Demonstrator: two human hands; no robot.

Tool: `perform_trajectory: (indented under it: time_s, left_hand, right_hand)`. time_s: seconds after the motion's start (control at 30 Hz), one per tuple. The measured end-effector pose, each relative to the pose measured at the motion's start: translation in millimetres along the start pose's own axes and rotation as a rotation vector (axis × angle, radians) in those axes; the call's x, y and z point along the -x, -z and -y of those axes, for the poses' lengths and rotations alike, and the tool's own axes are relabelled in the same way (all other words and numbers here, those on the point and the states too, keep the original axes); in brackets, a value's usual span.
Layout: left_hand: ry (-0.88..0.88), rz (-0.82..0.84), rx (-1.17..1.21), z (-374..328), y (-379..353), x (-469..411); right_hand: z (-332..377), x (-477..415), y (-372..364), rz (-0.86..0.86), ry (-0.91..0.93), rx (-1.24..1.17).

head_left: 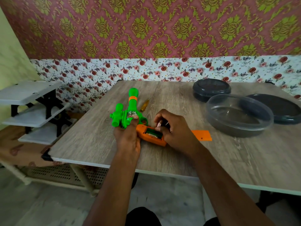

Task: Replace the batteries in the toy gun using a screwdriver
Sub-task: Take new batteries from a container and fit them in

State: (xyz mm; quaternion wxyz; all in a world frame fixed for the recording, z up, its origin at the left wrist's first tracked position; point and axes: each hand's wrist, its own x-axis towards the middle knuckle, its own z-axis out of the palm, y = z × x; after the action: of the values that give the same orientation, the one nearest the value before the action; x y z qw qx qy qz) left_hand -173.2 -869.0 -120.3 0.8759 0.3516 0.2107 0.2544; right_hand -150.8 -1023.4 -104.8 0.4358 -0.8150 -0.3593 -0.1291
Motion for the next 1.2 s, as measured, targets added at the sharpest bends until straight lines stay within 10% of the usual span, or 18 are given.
perform_trajectory:
  time_s: [0.53,1.2]
  left_hand:
    - [-0.015,0.056,0.003,2,4,-2]
    - [-0.003,0.037,0.017,0,1,3]
  right_hand:
    - [-11,-10,-28,-0.108,0.205,0.071]
    - [-4,-12,-31,-0.111,-0.4,-0.186]
